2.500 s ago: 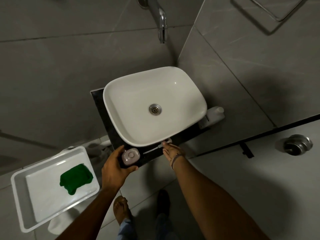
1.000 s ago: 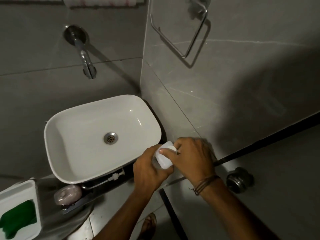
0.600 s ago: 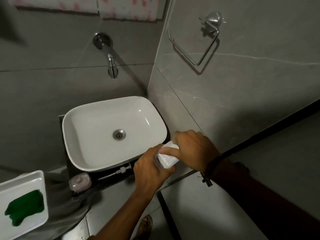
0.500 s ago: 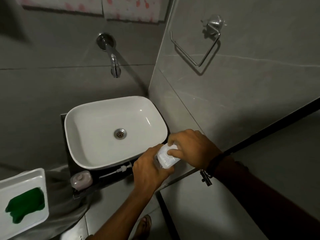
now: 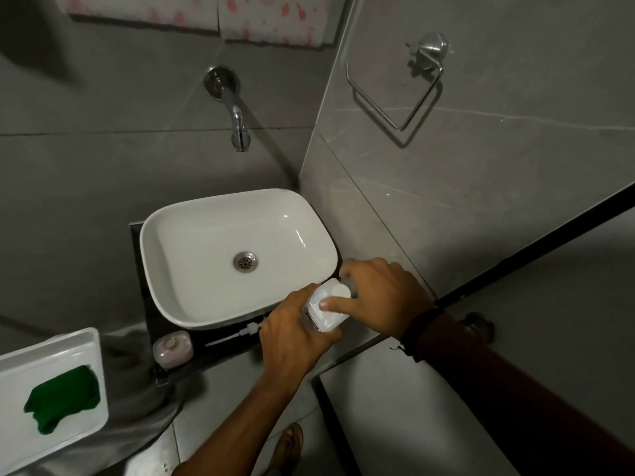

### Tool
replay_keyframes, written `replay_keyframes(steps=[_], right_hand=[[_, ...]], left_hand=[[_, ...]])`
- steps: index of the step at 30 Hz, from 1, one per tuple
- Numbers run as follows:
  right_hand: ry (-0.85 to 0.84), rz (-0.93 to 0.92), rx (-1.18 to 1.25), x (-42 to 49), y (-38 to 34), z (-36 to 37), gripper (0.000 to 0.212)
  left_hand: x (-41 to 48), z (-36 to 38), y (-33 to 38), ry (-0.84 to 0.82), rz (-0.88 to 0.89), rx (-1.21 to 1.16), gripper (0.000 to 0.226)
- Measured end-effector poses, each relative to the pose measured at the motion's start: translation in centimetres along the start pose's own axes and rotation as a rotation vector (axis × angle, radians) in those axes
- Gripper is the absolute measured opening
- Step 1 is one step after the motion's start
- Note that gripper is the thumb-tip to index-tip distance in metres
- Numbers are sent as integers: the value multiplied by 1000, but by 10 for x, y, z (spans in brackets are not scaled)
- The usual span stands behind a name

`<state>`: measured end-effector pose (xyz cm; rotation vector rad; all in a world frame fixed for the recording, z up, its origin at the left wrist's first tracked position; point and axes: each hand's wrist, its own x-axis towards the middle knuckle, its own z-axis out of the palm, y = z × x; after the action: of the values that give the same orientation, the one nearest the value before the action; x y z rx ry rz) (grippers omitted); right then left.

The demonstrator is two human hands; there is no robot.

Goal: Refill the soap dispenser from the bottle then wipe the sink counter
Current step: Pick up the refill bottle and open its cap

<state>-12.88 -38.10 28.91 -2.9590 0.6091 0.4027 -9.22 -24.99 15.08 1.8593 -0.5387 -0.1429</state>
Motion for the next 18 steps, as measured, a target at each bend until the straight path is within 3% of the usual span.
replay_keyframes(steps=[2,4,6,7,9,14,16,18], right_hand=[[-1,-33,81,0,-3,2,42],[21,-77,204,0,-1,1,55],[54,-31,150,0,-2,2,70],[65,-4,85,1,-3,4,67],[100,-47,82,6,-1,9,48],[356,-176,463,10,20,19,19],[310,-111,530,12,20,28,29],[169,-5,508,14,12,38,64]], left_hand=[[1,2,-1,-2,-13,-2,44],[3,3,-3,-2,-13,3,44],[4,3,-6,-10,-2,9,44],[4,3,-7,-10,4,14,44],[5,5,-9,-3,13,1,48],[7,1,-20,18,9,-44,53],[8,2,-26,11,-13,-43,54],[9,6,-28,6,-20,-17,55]])
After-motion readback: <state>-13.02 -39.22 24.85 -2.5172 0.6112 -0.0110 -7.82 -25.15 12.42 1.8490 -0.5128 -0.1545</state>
